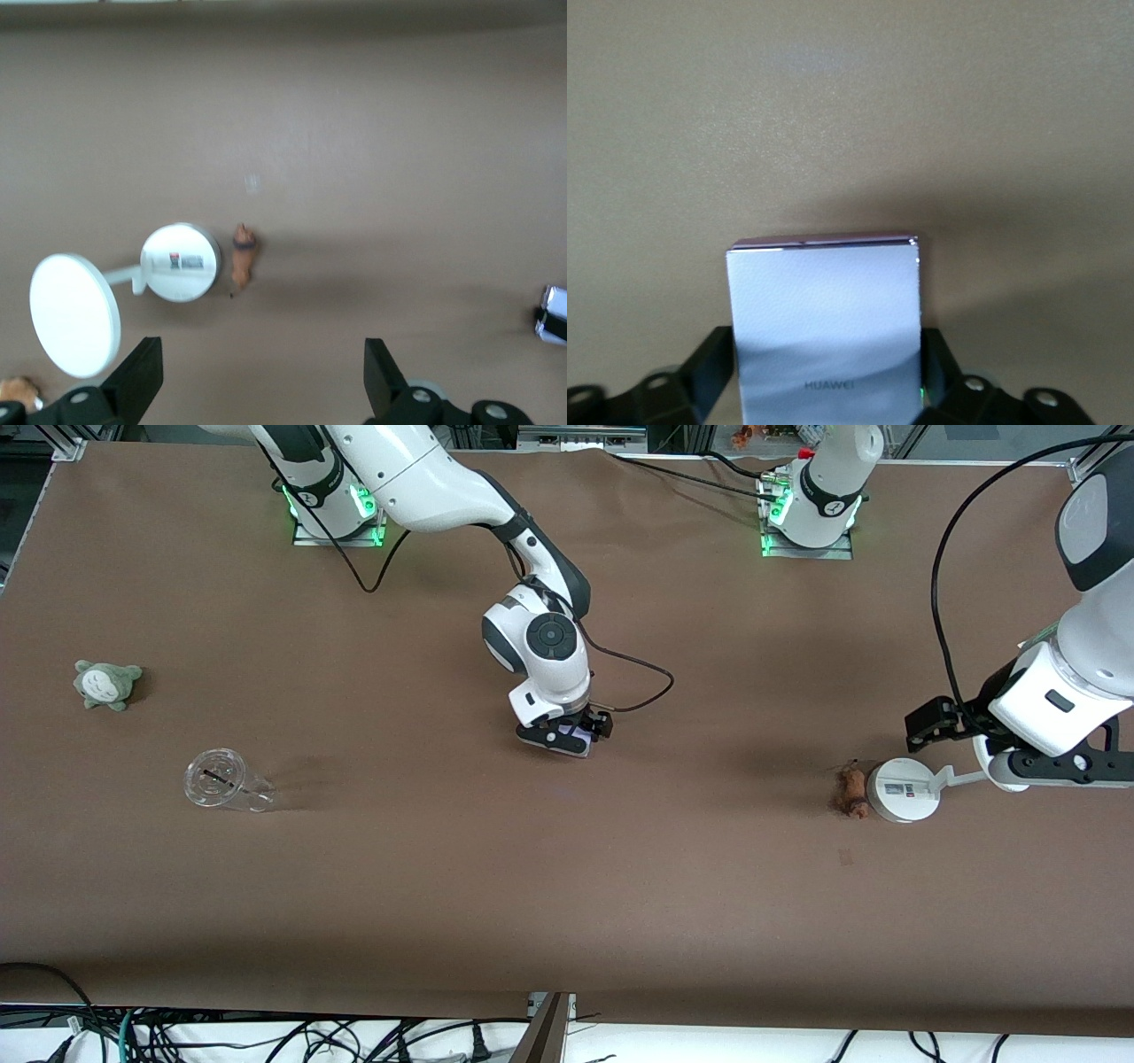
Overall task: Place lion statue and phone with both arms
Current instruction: 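Set the lion beside the lamp base and open the left gripper, then carry the phone toward the glass cup while the left gripper withdraws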
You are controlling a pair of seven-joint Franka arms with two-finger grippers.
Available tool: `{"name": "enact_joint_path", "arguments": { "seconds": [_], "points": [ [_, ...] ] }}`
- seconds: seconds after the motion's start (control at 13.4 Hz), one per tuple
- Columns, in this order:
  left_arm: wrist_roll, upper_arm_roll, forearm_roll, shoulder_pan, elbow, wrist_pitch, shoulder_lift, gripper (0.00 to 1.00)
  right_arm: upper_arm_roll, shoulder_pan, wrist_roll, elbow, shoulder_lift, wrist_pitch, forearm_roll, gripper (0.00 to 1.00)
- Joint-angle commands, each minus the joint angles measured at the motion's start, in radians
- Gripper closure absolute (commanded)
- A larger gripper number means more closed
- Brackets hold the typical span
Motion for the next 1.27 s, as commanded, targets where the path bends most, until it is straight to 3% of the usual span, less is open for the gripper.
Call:
{"name": "enact_joint_path", "arguments": {
  "seconds": [0.0,0.22,0.45,0.6,0.67,0.82,0.9,1.2],
  "points": [
    [0.023,-0.009,-0.011,0.007,0.032,-0.037,0.007,0.0,-0.01,0.011,0.002,0.023,0.015,0.004,-0.039,0.36],
    [0.032,-0.001,-0.012,0.008,0.027,-0.12,-0.038,0.0,-0.013,-0.013,-0.044,0.023,-0.014,-0.003,-0.063,0.39],
    [0.048,0.017,-0.022,0.021,0.01,-0.128,-0.056,0.0,-0.013,-0.11,-0.197,0.023,-0.063,-0.083,-0.056,0.39],
    [0.086,0.112,-0.023,-0.045,-0.084,-0.077,-0.122,0.0,-0.013,-0.203,-0.347,0.022,-0.101,-0.179,-0.049,0.39],
    [0.089,0.173,-0.025,-0.092,-0.187,-0.007,-0.188,0.0,-0.013,-0.249,-0.435,0.019,-0.121,-0.227,-0.048,0.39],
    [0.089,0.19,-0.025,-0.107,-0.346,0.116,-0.288,0.0,-0.012,-0.347,-0.582,0.017,-0.151,-0.305,-0.045,0.39],
    [0.089,0.19,-0.025,-0.107,-0.382,0.129,-0.309,0.0,-0.012,-0.392,-0.637,0.014,-0.164,-0.334,-0.045,0.39],
    [0.088,0.18,-0.025,-0.108,-0.349,0.09,-0.289,0.0,-0.015,-0.556,-0.852,-0.021,-0.18,-0.387,-0.045,0.39]
  ]
}}
